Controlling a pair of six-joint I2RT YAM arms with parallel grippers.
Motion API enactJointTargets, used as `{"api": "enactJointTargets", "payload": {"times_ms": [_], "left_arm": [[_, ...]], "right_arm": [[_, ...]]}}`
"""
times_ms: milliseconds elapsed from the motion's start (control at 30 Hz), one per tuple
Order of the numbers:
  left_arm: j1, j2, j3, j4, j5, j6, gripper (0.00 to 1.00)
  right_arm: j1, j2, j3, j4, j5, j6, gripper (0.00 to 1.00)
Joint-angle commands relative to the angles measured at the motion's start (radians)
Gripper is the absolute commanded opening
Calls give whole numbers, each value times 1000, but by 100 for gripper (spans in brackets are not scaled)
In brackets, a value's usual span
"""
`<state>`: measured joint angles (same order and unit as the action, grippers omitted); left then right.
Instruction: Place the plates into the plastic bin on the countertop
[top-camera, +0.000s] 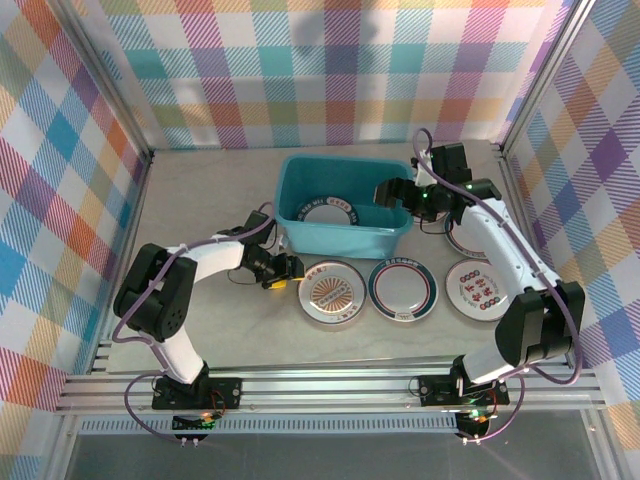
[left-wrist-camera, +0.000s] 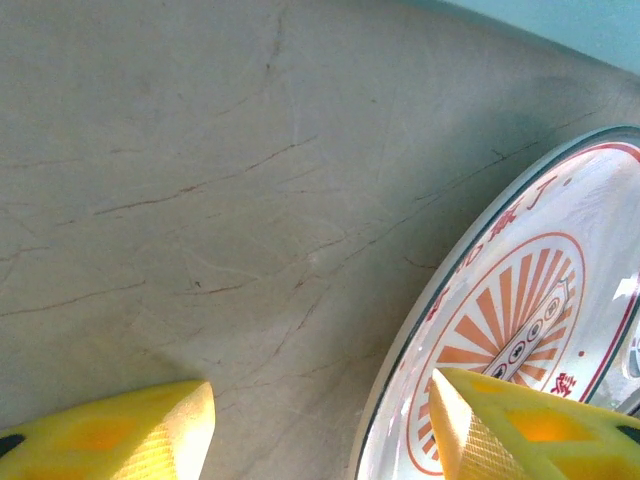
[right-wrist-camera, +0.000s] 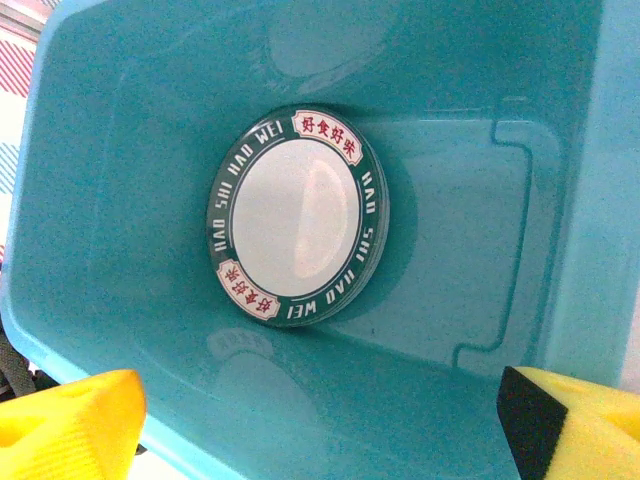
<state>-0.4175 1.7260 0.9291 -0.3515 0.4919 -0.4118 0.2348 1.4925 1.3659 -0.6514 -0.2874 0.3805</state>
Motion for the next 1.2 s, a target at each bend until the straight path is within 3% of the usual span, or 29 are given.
{"api": "enactJointTargets", "payload": {"times_ms": [0, 433, 733, 1167], "left_arm": [[-93, 52, -42, 197, 93, -10, 60], [-127, -116, -117, 151, -28, -23, 60], [-164, -57, -101, 158, -32, -26, 60], [-191, 11, -85, 158, -112, -38, 31]], "right_arm": [[-6, -35, -24, 20, -4, 12, 92], [-17, -125, -127, 50, -7, 4, 92], [-28, -141, -146, 62, -27, -2, 92], [-50, -161, -163, 61, -32, -3, 92]]}}
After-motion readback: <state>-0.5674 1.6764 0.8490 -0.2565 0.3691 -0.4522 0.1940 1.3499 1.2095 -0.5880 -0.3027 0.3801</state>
